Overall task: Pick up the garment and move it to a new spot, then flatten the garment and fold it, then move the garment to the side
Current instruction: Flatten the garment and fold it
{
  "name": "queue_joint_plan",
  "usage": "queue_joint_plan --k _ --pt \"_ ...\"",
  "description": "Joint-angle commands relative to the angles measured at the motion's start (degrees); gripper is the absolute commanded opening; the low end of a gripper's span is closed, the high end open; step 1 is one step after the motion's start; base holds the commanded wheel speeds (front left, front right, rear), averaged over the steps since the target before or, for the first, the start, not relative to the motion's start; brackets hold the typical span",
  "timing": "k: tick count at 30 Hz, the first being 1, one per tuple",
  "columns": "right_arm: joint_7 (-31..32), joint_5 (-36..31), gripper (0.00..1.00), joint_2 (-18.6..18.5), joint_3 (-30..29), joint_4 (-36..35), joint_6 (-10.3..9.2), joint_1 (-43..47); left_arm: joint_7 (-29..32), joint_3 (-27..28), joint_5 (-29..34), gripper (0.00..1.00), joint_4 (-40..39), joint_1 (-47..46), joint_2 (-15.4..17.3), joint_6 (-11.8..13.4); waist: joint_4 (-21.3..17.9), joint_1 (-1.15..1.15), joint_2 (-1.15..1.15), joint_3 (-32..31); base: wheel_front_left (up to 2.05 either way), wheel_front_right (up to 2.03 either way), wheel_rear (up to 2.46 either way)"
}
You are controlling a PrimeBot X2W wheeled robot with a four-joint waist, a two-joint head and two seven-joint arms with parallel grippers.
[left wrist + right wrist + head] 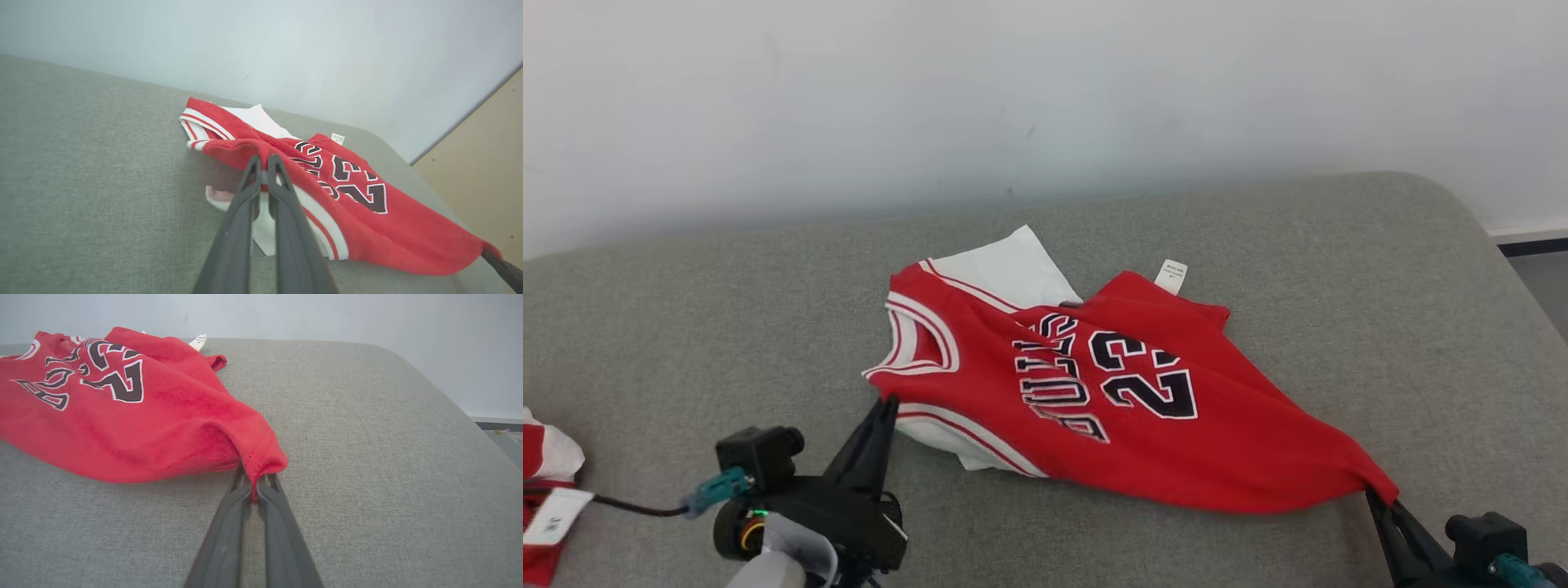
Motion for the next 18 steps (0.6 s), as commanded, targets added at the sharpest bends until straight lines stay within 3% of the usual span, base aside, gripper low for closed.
queue_joint_plan --k 1,4,7,10,14,18 --pt "-0.04 -0.47 0.00 -0.05 -0.47 -0.59 0.05 0.66 0.64 0.83 -0.87 0.00 -2.96 1.32 1.03 0.74 0.25 0.00 0.00 -0.50 0.00 0.00 0.00" --pt "-0.03 -1.47 0.00 -0.39 -1.82 -2.21 0.05 1.17 4.36 2.65 -3.00 0.00 -14.21 3.95 3.97 3.53 -0.23 0.00 0.00 -0.48 0.00 0.00 0.00" --pt "-0.03 -2.33 0.00 -0.65 -2.95 -4.00 0.06 1.02 8.80 4.42 -3.94 0.00 -25.14 5.99 7.01 8.01 -1.01 0.00 0.00 -0.08 0.00 0.00 0.00" --pt "-0.03 -2.91 0.00 -0.66 -3.14 -4.87 0.06 -0.07 12.59 5.30 -3.59 0.00 -30.76 6.31 9.56 11.76 -1.76 0.00 0.00 0.69 0.00 0.00 0.00" --pt "-0.03 -3.49 0.00 0.03 -1.57 -4.35 0.06 -2.24 15.80 3.67 -2.38 0.00 -26.00 1.98 9.76 12.14 -2.83 0.00 0.00 2.45 0.00 0.00 0.00" --pt "-0.03 -3.62 0.00 1.23 1.41 -2.52 0.06 -5.89 17.08 -0.19 -0.72 0.00 -12.83 -3.68 7.55 8.61 -4.59 0.00 0.00 5.54 0.00 0.00 0.00"
